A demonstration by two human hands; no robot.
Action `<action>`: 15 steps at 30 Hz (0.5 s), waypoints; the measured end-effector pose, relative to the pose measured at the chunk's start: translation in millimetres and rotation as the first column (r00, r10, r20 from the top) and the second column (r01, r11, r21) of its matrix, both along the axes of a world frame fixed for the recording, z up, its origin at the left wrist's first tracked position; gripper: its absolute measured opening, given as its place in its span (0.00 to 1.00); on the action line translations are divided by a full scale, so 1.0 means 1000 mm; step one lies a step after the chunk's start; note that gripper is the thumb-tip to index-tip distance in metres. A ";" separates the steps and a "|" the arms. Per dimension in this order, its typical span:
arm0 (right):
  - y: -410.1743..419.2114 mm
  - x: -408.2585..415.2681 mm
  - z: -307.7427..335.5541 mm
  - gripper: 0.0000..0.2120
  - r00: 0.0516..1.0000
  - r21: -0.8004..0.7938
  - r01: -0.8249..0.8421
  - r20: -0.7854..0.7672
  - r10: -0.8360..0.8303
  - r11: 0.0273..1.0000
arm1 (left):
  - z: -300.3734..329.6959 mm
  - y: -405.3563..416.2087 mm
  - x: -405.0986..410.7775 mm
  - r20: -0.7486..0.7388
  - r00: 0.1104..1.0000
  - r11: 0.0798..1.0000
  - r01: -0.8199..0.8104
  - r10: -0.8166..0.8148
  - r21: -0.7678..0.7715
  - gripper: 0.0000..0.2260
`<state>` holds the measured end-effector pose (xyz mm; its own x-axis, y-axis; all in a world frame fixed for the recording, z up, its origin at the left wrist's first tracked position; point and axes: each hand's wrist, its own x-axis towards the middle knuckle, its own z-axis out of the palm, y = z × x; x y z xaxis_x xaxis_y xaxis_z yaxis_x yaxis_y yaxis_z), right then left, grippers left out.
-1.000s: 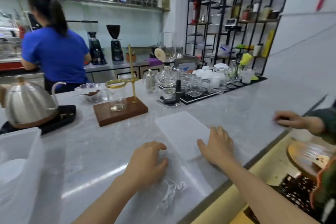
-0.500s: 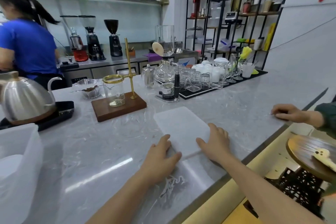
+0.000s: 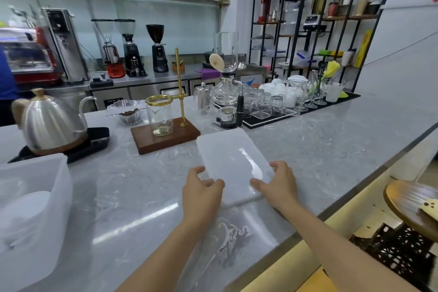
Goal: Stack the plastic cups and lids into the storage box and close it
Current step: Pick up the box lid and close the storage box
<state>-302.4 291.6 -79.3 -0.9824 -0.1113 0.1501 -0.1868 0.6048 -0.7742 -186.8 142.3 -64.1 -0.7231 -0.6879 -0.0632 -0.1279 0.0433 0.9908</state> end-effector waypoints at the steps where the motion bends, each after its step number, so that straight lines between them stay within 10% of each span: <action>1: -0.004 0.001 0.000 0.34 1.000 -0.024 -0.008 -0.006 0.008 1.000 | 0.003 -0.003 0.000 -0.001 0.999 0.999 -0.047 0.047 0.023 0.22; 15: -0.063 0.023 0.034 0.40 0.982 -0.262 -0.169 -0.123 0.141 0.950 | 0.030 -0.071 0.037 -0.117 0.940 0.943 -0.304 0.320 0.136 0.17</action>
